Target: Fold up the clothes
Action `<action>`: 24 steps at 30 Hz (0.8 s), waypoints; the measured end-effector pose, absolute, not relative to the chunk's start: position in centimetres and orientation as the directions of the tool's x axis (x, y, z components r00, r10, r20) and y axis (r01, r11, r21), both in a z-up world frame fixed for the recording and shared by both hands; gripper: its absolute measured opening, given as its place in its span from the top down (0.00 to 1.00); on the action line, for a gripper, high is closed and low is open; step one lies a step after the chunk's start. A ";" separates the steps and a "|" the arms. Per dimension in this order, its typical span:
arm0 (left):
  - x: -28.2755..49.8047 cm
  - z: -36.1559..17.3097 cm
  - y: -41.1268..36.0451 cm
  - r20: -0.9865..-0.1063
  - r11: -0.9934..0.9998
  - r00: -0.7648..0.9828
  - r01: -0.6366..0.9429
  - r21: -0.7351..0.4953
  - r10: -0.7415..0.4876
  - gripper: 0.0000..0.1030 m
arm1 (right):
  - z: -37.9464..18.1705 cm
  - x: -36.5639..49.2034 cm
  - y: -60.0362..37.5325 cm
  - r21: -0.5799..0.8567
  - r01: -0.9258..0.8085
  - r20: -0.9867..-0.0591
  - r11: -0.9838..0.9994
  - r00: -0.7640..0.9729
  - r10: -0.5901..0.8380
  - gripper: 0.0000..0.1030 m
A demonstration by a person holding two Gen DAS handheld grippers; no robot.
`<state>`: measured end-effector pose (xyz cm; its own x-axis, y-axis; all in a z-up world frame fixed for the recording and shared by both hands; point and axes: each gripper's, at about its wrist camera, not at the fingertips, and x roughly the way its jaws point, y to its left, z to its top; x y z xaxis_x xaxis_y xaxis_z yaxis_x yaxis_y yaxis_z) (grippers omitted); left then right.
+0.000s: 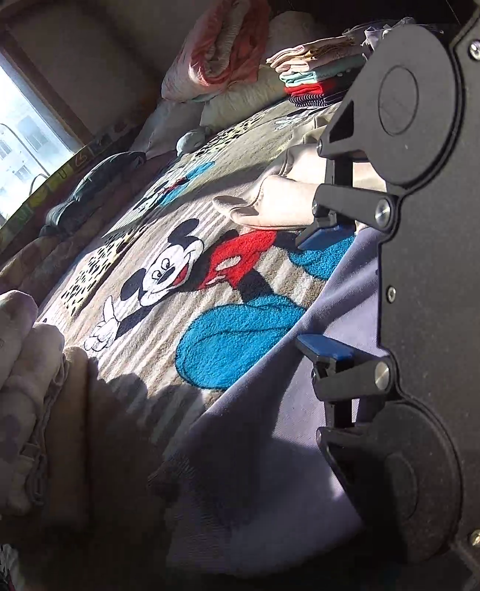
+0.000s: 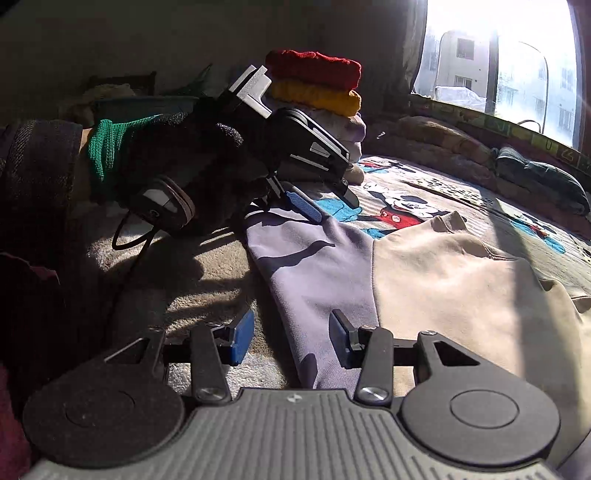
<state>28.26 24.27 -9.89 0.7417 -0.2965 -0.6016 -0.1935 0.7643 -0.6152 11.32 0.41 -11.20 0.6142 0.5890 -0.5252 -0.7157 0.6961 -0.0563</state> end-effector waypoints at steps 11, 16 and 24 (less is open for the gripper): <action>26.0 -9.5 26.9 -0.485 0.662 0.803 -0.157 -0.733 -0.346 0.42 | -12.6 9.8 -0.1 -0.019 -0.720 -0.496 0.694 0.610 0.619 0.53; 24.2 -10.6 30.2 -0.418 0.554 0.874 -0.226 -0.801 -0.249 0.59 | -12.3 9.4 -0.7 -0.002 -0.734 -0.521 0.679 0.580 0.626 0.53; 21.2 -10.5 26.2 -0.237 0.371 0.868 -0.067 -0.926 -0.436 0.37 | -12.2 9.1 -0.4 0.033 -0.713 -0.529 0.700 0.582 0.618 0.51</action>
<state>21.18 26.24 -10.50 0.8683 -0.4356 -0.2371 -0.0668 0.3710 -0.9262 9.14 -0.41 -12.21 0.5818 0.6177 -0.5291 -0.7131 0.7003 0.0333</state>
